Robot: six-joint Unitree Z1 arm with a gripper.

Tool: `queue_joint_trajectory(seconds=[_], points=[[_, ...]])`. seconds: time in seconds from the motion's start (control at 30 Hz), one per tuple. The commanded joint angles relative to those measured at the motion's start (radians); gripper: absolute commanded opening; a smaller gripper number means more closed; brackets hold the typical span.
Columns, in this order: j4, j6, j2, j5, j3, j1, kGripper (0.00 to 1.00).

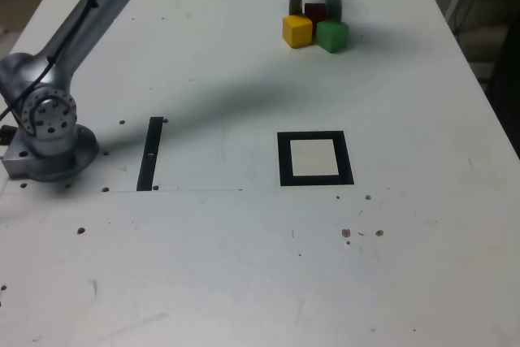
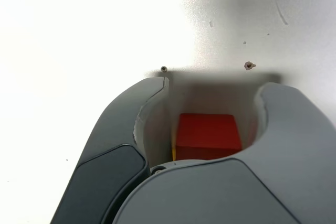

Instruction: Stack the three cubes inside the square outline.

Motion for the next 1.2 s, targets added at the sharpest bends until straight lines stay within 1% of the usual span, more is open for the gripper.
queue_joint_trajectory(seconds=[0.0,0.23,0.43,0.83,1.17], points=[[0.001,0.001,0.001,0.002,0.001,-0.003,0.35],[0.0,0.001,-0.006,0.014,-0.004,-0.003,0.35],[0.001,0.001,-0.041,0.029,0.003,-0.003,0.35],[-0.013,-0.007,-0.175,0.037,0.111,-0.022,0.35],[-0.032,-0.05,-0.307,0.04,0.257,-0.084,0.35]])
